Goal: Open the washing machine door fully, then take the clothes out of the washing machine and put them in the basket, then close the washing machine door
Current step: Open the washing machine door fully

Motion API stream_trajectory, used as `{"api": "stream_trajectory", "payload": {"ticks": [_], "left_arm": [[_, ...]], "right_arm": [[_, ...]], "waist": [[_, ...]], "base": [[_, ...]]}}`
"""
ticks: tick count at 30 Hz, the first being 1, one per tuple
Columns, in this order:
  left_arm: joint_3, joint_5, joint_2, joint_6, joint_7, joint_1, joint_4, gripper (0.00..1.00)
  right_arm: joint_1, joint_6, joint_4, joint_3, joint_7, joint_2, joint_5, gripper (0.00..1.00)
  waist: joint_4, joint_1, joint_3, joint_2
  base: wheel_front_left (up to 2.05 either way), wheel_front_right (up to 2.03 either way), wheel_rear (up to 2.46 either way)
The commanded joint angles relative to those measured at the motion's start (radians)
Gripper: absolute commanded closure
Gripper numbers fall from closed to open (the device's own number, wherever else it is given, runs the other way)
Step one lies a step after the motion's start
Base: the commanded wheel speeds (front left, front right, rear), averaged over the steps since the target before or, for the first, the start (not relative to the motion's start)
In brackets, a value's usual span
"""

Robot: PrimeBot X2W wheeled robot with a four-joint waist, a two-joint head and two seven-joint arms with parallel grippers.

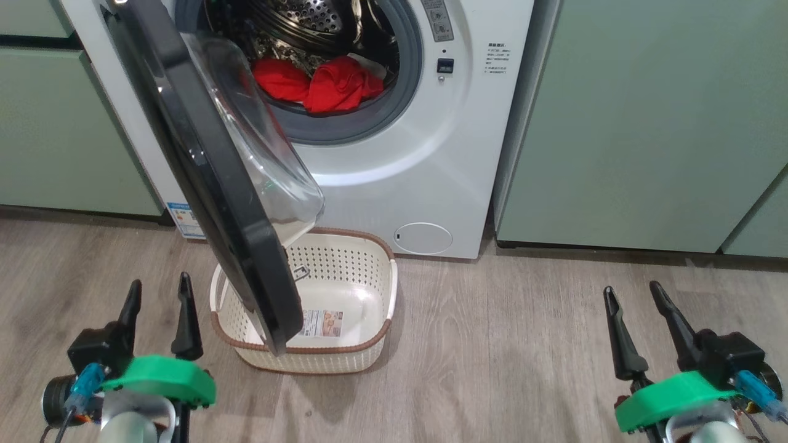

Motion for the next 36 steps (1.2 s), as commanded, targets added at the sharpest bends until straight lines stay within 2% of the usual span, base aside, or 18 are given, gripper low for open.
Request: {"api": "stream_trajectory", "payload": {"ticks": [1, 7, 24, 25, 26, 27, 32, 36], "left_arm": [[0.027, -0.006, 0.013, 0.007, -0.006, -0.027, -0.028, 0.00], [0.025, -0.006, 0.013, 0.007, -0.006, -0.027, -0.025, 0.00], [0.018, -0.010, 0.013, 0.006, -0.006, -0.034, -0.015, 0.00], [0.018, -0.011, 0.013, 0.006, -0.006, -0.034, -0.015, 0.13], [0.017, -0.012, 0.013, 0.005, -0.006, -0.034, -0.014, 0.66], [0.015, -0.014, 0.013, 0.004, -0.006, -0.035, -0.013, 1.00], [0.040, -0.050, 0.013, 0.005, -0.006, -0.050, -0.046, 1.00], [0.068, -0.075, 0.013, 0.014, -0.006, -0.091, -0.144, 1.00]], "right_arm": [[-0.016, -0.001, -0.036, 0.020, -0.009, -0.016, -0.015, 0.00], [-0.006, -0.001, -0.035, 0.011, -0.009, -0.011, -0.067, 0.00], [0.006, -0.001, -0.029, -0.023, -0.009, 0.011, -0.074, 0.00], [0.006, -0.001, -0.029, -0.023, -0.009, 0.012, -0.074, 0.00], [0.006, -0.001, -0.028, -0.024, -0.009, 0.012, -0.073, 0.00], [0.006, -0.001, -0.026, -0.024, -0.009, 0.012, -0.073, 0.00], [0.002, -0.001, -0.018, -0.027, -0.009, 0.016, -0.072, 0.00], [0.002, -0.001, -0.014, -0.028, -0.009, 0.019, -0.070, 0.00]], "waist": [[0.000, 0.0000, 0.000, 0.0000], [-0.002, 0.0000, 0.003, 0.0000], [-0.001, 0.0000, 0.007, 0.0000], [-0.001, 0.0000, 0.007, 0.0000], [-0.001, 0.0000, 0.007, 0.0000], [0.000, 0.0000, 0.007, 0.0000], [0.000, 0.0000, 0.008, 0.0000], [0.002, 0.0000, 0.007, 0.0000]], "base": [[0.00, 0.00, 0.00], [0.00, 0.00, 0.00], [0.00, 0.00, 0.00], [0.00, 0.00, 0.00], [0.00, 0.00, 0.00], [0.00, 0.00, 0.00], [0.00, 0.00, 0.00], [0.00, 0.00, 0.00]]}}
